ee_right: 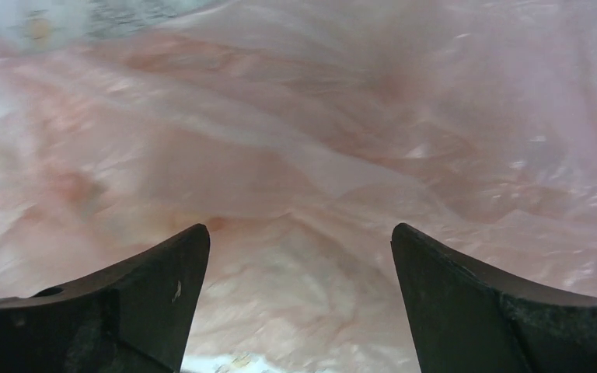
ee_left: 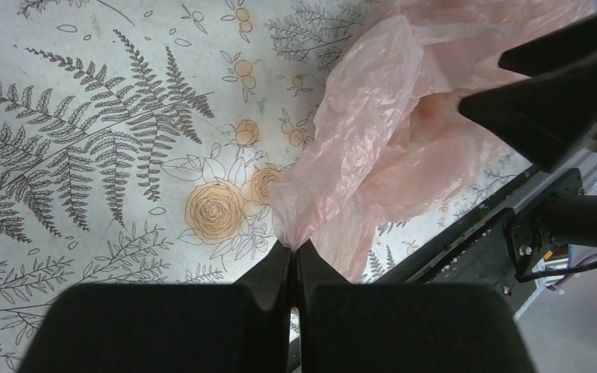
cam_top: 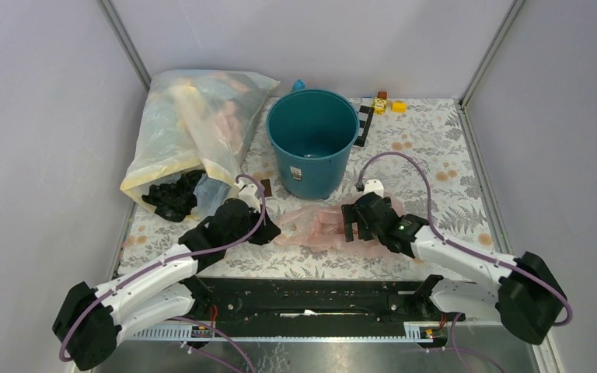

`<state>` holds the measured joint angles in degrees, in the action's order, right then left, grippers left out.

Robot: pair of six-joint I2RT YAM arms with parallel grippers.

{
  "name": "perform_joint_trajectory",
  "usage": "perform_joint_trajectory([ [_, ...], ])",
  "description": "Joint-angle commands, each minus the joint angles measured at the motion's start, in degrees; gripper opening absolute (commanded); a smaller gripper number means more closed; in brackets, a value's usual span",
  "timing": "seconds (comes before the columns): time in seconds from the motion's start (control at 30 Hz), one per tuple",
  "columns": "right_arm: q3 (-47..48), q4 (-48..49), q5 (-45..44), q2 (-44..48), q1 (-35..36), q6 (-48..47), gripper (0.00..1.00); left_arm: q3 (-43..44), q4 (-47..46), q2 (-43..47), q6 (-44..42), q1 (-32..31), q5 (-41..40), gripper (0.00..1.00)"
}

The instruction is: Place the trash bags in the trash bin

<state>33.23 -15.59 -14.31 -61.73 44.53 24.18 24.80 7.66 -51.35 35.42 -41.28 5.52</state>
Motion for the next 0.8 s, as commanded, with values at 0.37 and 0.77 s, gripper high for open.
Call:
perform_joint_trajectory([
  [0.37, 6.6, -9.2, -30.3, 0.3, 0.7, 10.5, 0.89, 12.5, 22.6, 13.4, 6.9, 0.2, -25.0, 0.00],
  [0.77, 5.0, -10.1, -25.3, 12.9, 0.7, 8.0, 0.82, 10.0, 21.5, 18.6, 11.3, 0.2, -28.7, 0.00],
])
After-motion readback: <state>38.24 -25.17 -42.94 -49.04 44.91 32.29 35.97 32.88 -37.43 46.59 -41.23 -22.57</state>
